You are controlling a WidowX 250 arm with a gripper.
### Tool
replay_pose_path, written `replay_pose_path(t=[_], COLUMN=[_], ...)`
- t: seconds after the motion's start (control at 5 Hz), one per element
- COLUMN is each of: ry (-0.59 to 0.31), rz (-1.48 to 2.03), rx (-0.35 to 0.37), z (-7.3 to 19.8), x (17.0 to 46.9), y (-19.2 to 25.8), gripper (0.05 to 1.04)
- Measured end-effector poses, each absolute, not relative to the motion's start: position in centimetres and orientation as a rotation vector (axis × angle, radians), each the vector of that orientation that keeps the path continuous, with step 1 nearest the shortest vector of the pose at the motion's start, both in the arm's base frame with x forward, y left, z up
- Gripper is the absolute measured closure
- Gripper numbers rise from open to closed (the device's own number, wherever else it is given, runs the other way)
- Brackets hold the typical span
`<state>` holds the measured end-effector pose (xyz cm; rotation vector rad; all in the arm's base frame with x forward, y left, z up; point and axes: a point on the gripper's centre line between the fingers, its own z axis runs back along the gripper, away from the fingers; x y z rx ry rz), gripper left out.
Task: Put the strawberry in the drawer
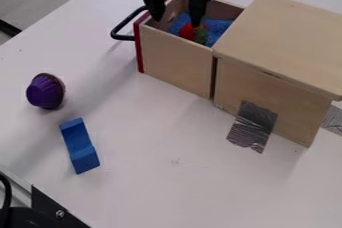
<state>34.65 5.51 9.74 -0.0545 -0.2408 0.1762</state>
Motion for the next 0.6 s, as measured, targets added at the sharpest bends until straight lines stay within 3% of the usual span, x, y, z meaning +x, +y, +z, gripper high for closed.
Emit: replay_pose_path(t=[0.4, 0.6], ry=[-0.317, -0.173], rz=[0.138, 0.101], rx=[-0.009, 0.01], z=[15.2, 16.2], x=[31.7, 29.6], y=[5.3, 4.8], gripper=[0.083, 0.083])
